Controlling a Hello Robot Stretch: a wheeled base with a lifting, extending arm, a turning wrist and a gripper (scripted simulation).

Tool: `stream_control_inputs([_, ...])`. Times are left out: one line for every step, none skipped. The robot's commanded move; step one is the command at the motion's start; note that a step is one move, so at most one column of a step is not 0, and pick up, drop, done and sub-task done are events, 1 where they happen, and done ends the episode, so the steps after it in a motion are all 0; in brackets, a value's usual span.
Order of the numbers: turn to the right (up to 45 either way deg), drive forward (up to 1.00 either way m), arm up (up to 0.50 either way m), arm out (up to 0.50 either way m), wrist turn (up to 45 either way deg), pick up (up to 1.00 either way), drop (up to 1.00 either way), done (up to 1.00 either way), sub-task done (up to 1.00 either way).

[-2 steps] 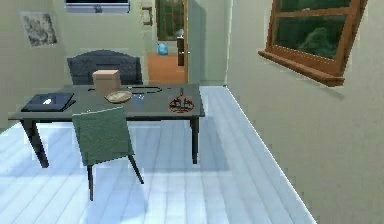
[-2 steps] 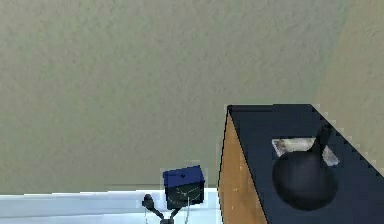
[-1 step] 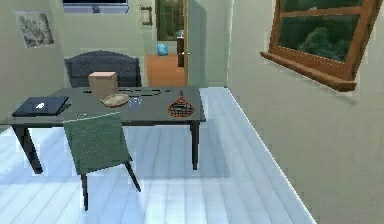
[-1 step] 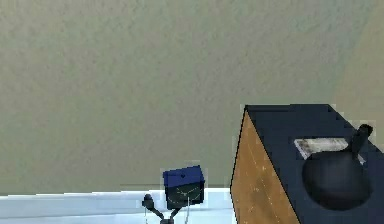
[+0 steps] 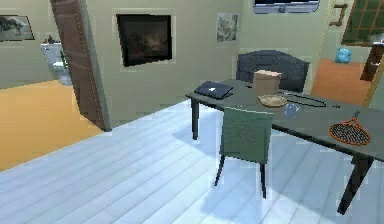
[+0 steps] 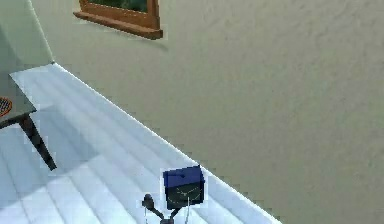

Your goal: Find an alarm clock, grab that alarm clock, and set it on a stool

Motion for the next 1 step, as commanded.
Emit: stream_control_inputs([-12.0,0.0,0.0,0.0,0.0,0.0,0.0,0.0,0.0])
